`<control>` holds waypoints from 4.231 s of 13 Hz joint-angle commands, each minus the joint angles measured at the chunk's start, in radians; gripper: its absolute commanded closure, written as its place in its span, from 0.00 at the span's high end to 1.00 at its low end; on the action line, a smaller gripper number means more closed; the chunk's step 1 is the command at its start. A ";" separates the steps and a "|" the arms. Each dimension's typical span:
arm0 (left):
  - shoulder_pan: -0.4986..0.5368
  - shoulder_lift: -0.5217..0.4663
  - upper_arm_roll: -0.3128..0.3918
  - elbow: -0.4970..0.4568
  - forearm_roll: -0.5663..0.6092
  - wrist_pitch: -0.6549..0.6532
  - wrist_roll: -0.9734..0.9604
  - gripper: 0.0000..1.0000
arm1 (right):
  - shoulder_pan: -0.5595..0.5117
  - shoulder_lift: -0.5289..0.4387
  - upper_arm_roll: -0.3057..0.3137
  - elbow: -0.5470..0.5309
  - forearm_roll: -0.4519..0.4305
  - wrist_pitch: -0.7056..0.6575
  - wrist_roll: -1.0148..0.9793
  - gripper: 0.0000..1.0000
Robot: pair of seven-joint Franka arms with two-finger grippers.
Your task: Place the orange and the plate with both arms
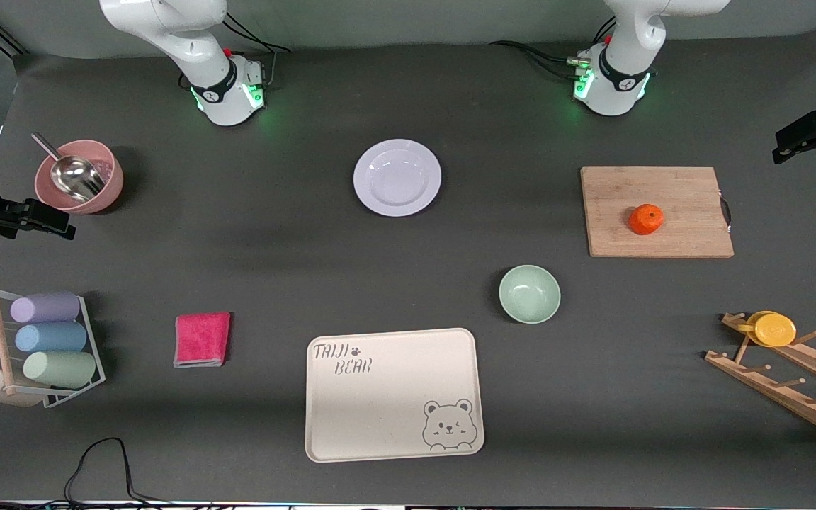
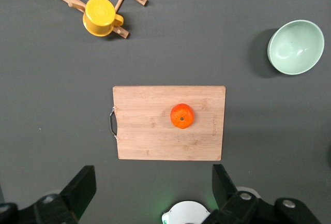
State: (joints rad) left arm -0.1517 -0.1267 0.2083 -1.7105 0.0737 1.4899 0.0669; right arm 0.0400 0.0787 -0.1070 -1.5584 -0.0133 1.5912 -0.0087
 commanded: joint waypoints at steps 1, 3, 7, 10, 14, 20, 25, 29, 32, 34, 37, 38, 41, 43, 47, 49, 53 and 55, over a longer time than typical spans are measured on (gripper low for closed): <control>-0.006 -0.017 0.022 -0.136 0.001 0.113 0.022 1.00 | 0.006 -0.014 0.000 -0.008 -0.017 0.007 -0.005 1.00; -0.006 -0.019 0.037 -0.239 0.001 0.192 0.022 1.00 | 0.008 -0.014 0.000 -0.008 -0.019 0.007 -0.005 1.00; -0.006 -0.069 0.049 -0.476 -0.048 0.358 0.028 1.00 | 0.008 -0.016 0.000 -0.008 -0.025 0.007 -0.005 1.00; 0.006 -0.114 0.046 -0.659 -0.063 0.522 0.027 1.00 | 0.006 -0.020 -0.002 -0.011 -0.027 0.004 -0.005 1.00; 0.004 -0.105 0.043 -0.852 -0.063 0.783 0.021 1.00 | 0.008 -0.028 -0.002 -0.011 -0.027 -0.008 -0.002 1.00; 0.003 -0.008 0.008 -0.905 -0.063 0.917 0.011 1.00 | 0.006 -0.019 -0.002 -0.009 -0.027 0.004 -0.004 1.00; 0.003 0.097 0.000 -0.937 -0.063 1.039 0.013 1.00 | 0.009 -0.016 0.000 -0.019 -0.027 0.022 -0.002 1.00; 0.003 0.154 -0.004 -0.963 -0.061 1.113 0.013 1.00 | 0.011 -0.036 0.003 -0.081 -0.016 0.064 -0.002 1.00; 0.003 0.170 -0.006 -0.966 -0.061 1.135 0.016 1.00 | 0.029 -0.111 0.007 -0.213 0.037 0.142 0.022 1.00; 0.003 0.170 -0.009 -0.965 -0.061 1.135 0.016 0.75 | 0.064 -0.161 0.007 -0.288 0.070 0.173 0.077 1.00; 0.003 0.168 -0.023 -0.960 -0.061 1.133 0.016 0.38 | 0.083 -0.181 0.006 -0.324 0.168 0.173 0.087 1.00; 0.003 0.161 -0.024 -0.956 -0.063 1.126 0.017 0.36 | 0.093 -0.192 0.006 -0.341 0.208 0.173 0.087 1.00; -0.005 0.092 -0.037 -0.890 -0.063 0.987 0.008 0.35 | 0.100 -0.241 0.007 -0.477 0.405 0.225 0.075 1.00; -0.022 0.061 -0.046 -0.790 -0.071 0.815 -0.021 0.35 | 0.124 -0.278 0.009 -0.607 0.548 0.312 0.009 1.00; -0.069 0.019 -0.168 -0.652 -0.184 0.667 -0.232 0.35 | 0.127 -0.267 0.012 -0.768 0.855 0.404 -0.224 1.00; -0.071 0.021 -0.298 -0.585 -0.198 0.619 -0.422 0.35 | 0.124 -0.257 0.012 -0.842 0.999 0.406 -0.376 1.00; -0.094 0.033 -0.606 -0.531 -0.295 0.648 -0.779 0.35 | 0.120 -0.180 0.012 -0.949 1.228 0.404 -0.705 1.00; -0.098 0.076 -0.746 -0.474 -0.296 0.662 -0.953 0.35 | 0.123 -0.143 0.012 -0.992 1.314 0.406 -0.793 1.00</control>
State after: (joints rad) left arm -0.2495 -0.0976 -0.4420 -2.2517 -0.2155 2.1510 -0.7435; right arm 0.1618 -0.0968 -0.0957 -2.5185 1.2177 1.9866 -0.7024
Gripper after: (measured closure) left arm 0.300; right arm 0.000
